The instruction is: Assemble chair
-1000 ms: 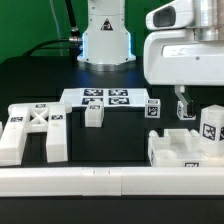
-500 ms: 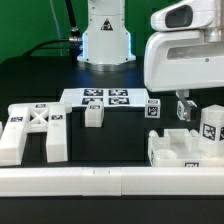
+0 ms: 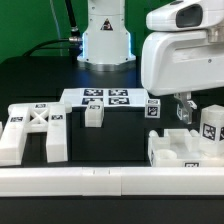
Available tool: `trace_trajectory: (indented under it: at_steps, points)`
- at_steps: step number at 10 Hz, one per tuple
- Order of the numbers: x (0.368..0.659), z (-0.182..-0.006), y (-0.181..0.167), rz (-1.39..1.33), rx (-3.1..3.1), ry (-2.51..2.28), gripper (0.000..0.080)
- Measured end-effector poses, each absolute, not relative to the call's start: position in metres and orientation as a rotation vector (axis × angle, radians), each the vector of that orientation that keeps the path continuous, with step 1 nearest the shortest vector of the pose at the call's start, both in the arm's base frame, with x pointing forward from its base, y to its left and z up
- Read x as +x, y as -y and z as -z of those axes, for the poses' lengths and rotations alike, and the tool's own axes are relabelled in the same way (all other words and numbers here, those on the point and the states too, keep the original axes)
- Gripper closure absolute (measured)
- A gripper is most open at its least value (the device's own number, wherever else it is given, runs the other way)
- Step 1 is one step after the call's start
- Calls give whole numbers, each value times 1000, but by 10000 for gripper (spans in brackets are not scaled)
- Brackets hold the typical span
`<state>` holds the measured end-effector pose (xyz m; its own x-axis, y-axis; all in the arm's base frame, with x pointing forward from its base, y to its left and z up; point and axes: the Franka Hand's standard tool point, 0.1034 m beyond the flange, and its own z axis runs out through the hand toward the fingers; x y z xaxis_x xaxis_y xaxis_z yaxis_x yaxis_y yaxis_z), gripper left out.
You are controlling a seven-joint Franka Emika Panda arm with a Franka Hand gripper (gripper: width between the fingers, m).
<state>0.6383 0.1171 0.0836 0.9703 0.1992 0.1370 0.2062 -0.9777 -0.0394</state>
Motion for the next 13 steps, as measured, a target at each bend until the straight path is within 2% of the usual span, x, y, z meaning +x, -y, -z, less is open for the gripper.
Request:
trace_trajectory:
  at_steps: [2, 3, 4, 6, 13]
  points:
    - [638, -83, -117, 204, -3065, 316, 421]
    - [638, -83, -117, 205, -3065, 316, 421]
    - [638, -83, -117, 205, -3065, 313, 512]
    - [638, -83, -117, 206, -3066, 214, 512]
    - [639, -83, -115, 153, -2854, -974, 511]
